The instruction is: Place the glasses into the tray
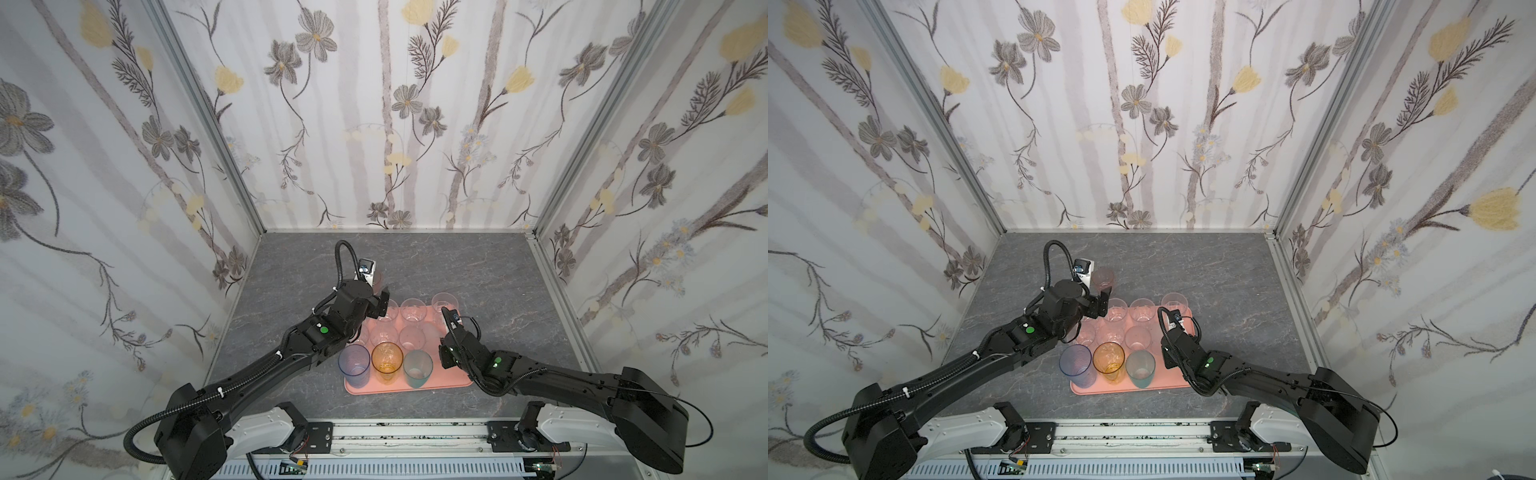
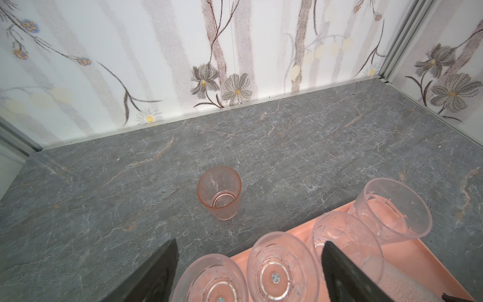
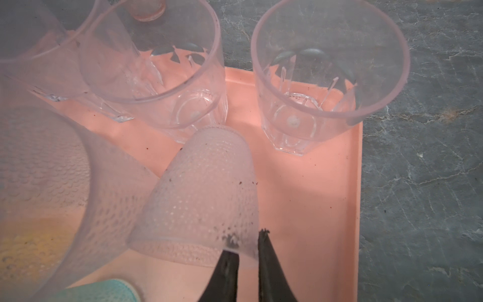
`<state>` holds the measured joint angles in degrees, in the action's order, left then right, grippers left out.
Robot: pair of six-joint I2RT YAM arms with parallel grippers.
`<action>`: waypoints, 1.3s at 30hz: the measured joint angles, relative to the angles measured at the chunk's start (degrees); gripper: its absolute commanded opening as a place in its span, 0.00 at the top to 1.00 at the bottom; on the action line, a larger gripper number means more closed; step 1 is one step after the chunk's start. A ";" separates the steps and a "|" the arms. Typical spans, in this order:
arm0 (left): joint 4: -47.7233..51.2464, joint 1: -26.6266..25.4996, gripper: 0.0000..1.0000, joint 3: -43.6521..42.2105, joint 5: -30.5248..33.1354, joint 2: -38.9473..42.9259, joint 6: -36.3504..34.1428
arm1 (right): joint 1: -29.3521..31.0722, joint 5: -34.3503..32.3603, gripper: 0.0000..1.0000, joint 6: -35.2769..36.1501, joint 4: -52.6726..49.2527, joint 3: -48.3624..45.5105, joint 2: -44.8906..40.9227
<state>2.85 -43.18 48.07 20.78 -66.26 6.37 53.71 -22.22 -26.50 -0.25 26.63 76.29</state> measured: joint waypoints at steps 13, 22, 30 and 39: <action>-0.04 0.63 0.11 -0.37 0.17 0.59 -1.22 | -1.36 -1.18 0.98 -3.08 -15.23 5.66 -6.54; -0.02 2.10 0.11 -0.83 -0.02 -0.24 -2.14 | -8.61 7.13 0.99 -5.44 -22.64 9.94 -6.58; -0.02 3.04 0.11 -1.44 -0.61 0.22 -2.56 | -12.68 14.93 1.00 -5.57 -32.74 19.17 -1.97; 0.00 3.32 0.11 -1.73 -0.92 0.39 -2.54 | -14.49 21.81 1.00 -5.40 -41.05 27.08 7.15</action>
<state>2.85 -39.86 46.35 19.86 -65.87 3.84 39.22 -0.40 -31.90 -41.30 53.71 83.44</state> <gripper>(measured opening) 0.890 0.049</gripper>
